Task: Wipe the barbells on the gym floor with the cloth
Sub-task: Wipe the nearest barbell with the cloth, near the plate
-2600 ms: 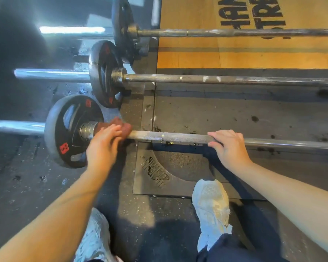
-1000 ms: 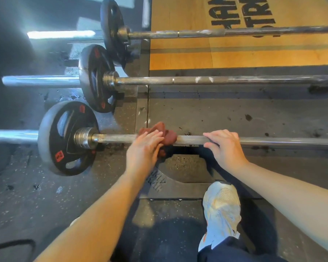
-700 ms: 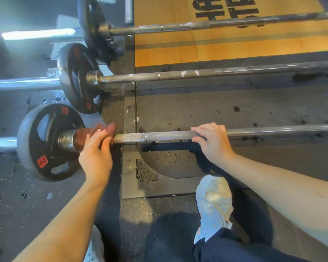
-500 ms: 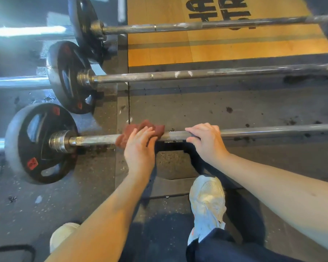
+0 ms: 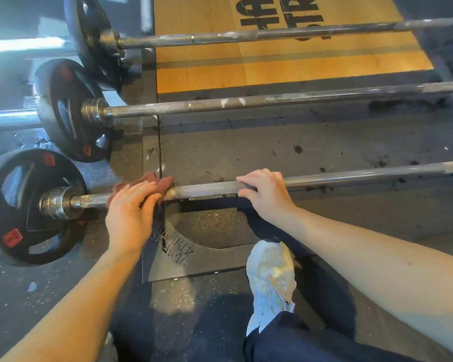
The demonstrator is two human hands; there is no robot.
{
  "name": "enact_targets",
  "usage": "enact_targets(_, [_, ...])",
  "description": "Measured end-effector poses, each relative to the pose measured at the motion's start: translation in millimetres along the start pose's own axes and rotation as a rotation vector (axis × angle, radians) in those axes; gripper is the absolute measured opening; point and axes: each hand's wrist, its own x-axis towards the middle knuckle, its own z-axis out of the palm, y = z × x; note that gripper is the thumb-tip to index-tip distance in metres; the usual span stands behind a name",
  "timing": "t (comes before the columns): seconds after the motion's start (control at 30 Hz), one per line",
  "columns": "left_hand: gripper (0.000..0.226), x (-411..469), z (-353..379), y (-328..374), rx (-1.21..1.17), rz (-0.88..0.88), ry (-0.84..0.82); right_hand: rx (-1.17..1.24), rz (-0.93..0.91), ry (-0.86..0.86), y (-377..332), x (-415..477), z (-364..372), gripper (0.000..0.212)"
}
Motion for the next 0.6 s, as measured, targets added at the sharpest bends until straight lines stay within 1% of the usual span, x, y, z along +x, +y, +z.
enact_targets(0.07, [0.021, -0.8, 8.1, 20.6, -0.015, -0.036, 0.022, 0.006, 0.023, -0.065, 1.2, 0.5, -7.2, 0.039])
enact_targets(0.17, [0.021, -1.0, 26.6, 66.7, -0.031, 0.049, -0.045, 0.088, 0.055, -0.163, 7.8, -2.1, -29.1, 0.055])
enact_targets(0.2, [0.019, 1.9, 36.3, 82.9, -0.048, 0.08, -0.069, 0.109, 0.06, -0.169, 11.4, -2.6, -37.4, 0.058])
enact_targets(0.27, [0.018, 7.7, 55.0, 120.1, -0.104, 0.144, -0.109, 0.098, 0.087, -0.128, 18.0, -4.3, -53.1, 0.06])
enact_targets(0.33, [0.019, 13.8, 69.6, 154.4, -0.14, 0.212, -0.188, 0.071, 0.128, -0.094, 27.1, -4.9, -64.9, 0.06])
enact_targets(0.4, [0.023, 19.6, 77.1, 175.9, -0.169, 0.204, -0.257, 0.036, 0.149, -0.15, 37.5, -4.1, -72.9, 0.064])
enact_targets(0.47, [0.028, 24.9, 80.4, 173.1, -0.157, 0.213, -0.303, -0.028, 0.15, -0.271, 42.5, -0.3, -80.0, 0.069])
enact_targets(0.53, [0.028, 28.1, 71.0, 156.9, -0.106, 0.233, -0.321, -0.086, 0.122, -0.387, 41.2, 6.2, -87.3, 0.073])
enact_targets(0.6, [0.025, 31.5, 54.3, 129.1, -0.095, 0.167, -0.321, -0.099, 0.1, -0.457, 38.1, 14.0, -90.2, 0.074])
